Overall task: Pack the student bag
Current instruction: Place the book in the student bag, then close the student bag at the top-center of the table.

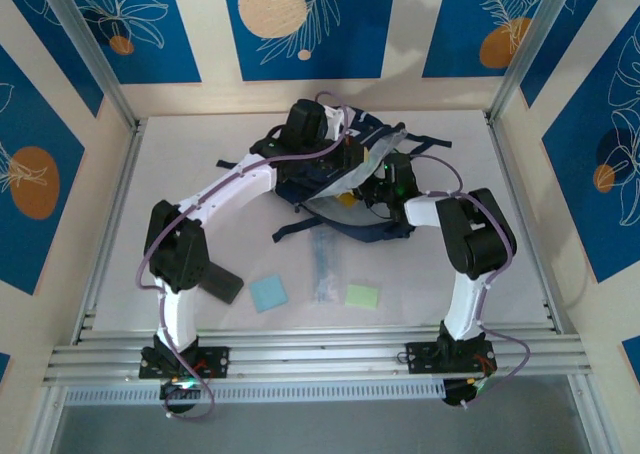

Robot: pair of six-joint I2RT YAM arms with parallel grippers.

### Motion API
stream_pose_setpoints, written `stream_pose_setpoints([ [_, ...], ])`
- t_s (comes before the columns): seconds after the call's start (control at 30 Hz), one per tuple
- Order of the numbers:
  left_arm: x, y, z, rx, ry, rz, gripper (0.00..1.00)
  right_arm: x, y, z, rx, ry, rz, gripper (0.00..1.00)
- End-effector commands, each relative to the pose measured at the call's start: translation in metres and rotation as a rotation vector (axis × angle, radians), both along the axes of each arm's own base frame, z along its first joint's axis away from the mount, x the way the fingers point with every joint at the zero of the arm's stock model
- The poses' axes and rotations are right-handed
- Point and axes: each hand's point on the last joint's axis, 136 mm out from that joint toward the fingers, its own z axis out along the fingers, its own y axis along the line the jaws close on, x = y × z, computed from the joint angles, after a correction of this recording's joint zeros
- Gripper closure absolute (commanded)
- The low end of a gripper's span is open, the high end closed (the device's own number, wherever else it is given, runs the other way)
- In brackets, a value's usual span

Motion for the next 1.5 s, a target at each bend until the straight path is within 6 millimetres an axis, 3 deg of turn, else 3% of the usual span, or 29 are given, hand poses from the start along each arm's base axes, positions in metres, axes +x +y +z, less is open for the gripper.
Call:
stream_pose_setpoints([
  [0.0,-0.001,0.000,0.042,-0.076,-0.119,-0.001,1.00,-0.007,-0.008,0.015,0.030,0.001,0.009,0.69],
  [0.2,0.010,-0.006,0.012,-0.047,-0.078,0.012,1.00,-0.068,-0.053,0.015,-0.221,0.091,0.027,0.42],
  [0.43,0.014,-0.016,-0.032,-0.040,0.013,0.007,1.00,-0.144,-0.112,0.025,-0.504,0.138,0.029,0.22],
  [0.5,0.012,-0.015,-0.036,-0.046,0.028,0.010,0.83,-0.158,-0.121,0.035,-0.540,0.119,0.025,0.13],
  [0.53,0.011,-0.014,-0.036,-0.048,0.025,0.012,0.73,-0.163,-0.125,0.042,-0.552,0.102,0.022,0.03],
  [0.63,0.008,-0.002,-0.037,-0.045,0.019,0.034,0.41,-0.170,-0.126,0.064,-0.551,0.041,0.020,0.01],
  [0.7,0.007,0.013,-0.038,-0.044,0.019,0.062,0.33,-0.171,-0.123,0.078,-0.528,0.000,0.022,0.01],
  [0.8,0.008,0.047,-0.043,-0.049,0.028,0.144,0.28,-0.169,-0.114,0.092,-0.469,-0.042,0.032,0.01],
  [0.9,0.014,0.093,-0.069,-0.025,0.065,0.269,0.27,-0.166,-0.102,0.096,-0.440,-0.060,0.052,0.01],
  [1.03,0.019,0.156,-0.113,-0.010,0.164,0.438,0.27,-0.163,-0.087,0.085,-0.463,-0.029,0.081,0.01],
  [1.2,0.019,0.209,-0.164,0.021,0.250,0.608,0.27,-0.164,-0.067,0.058,-0.484,0.021,0.111,0.01],
  [1.3,0.024,0.217,-0.179,0.021,0.266,0.650,0.27,-0.165,-0.064,0.040,-0.517,0.059,0.111,0.01],
  [1.47,0.045,0.207,-0.189,-0.045,0.280,0.661,0.27,-0.162,-0.065,0.021,-0.535,0.081,0.085,0.02],
])
